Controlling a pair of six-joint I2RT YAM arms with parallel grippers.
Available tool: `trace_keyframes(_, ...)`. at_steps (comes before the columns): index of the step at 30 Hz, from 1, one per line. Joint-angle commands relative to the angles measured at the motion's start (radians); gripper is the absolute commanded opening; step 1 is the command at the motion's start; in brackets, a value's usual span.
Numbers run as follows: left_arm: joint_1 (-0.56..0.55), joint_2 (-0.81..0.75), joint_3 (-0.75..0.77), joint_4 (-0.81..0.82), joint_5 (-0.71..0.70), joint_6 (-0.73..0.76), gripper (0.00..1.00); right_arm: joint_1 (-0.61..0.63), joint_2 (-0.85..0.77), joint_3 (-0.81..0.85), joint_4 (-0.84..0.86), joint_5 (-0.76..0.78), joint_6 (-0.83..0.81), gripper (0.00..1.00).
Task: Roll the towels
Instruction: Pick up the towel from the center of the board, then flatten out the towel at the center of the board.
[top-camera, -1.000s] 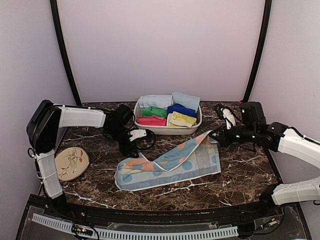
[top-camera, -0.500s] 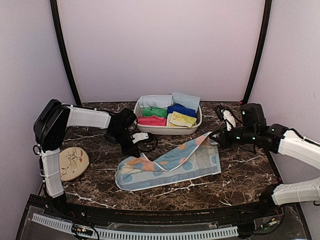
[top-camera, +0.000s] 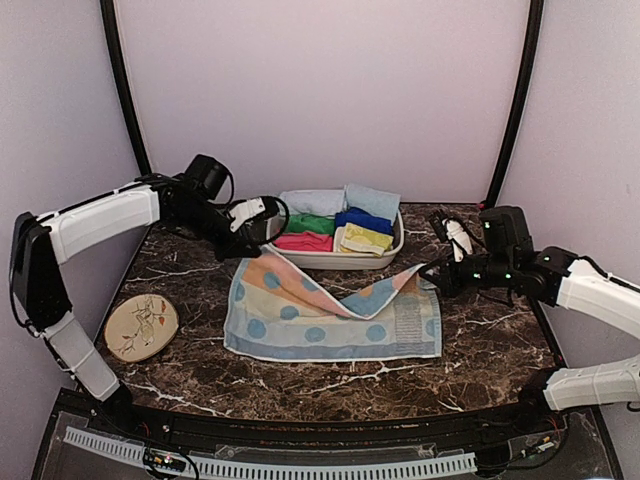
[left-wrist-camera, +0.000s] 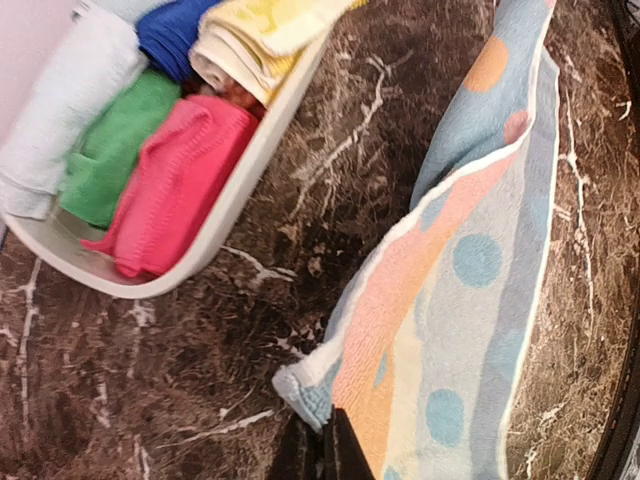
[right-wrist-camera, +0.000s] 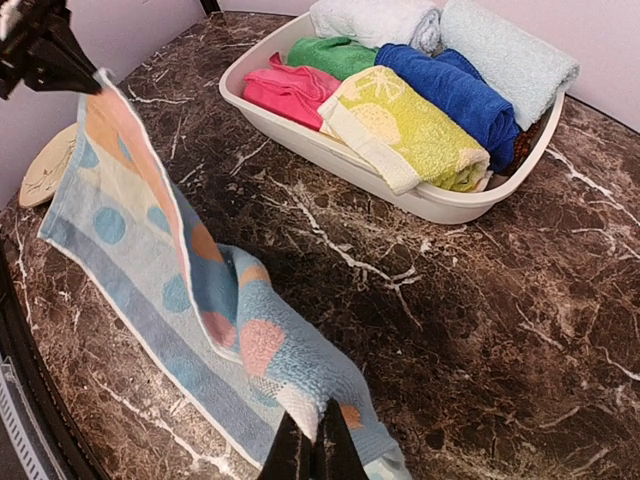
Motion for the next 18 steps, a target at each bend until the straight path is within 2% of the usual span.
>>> trace_keyframes(1, 0.012, -0.122, -0.029, -0.087, 0.029, -0.005, 0.0, -0.005, -0.016, 0.048, -0.009, 0.018, -0.017, 0.0)
trace_keyframes(9, 0.047, -0.327, -0.059, -0.088, 0.015, -0.01, 0.0, -0.004, -0.043, 0.121, -0.057, 0.004, -0.01, 0.0)
trace_keyframes(16, 0.05, -0.513, -0.023, -0.239, -0.004, 0.036, 0.0, -0.004, -0.107, 0.185, -0.188, -0.025, -0.011, 0.0)
trace_keyframes(18, 0.05, -0.573, -0.024, -0.306, 0.036, 0.068, 0.0, -0.004, -0.132, 0.202, -0.241, -0.037, -0.01, 0.0)
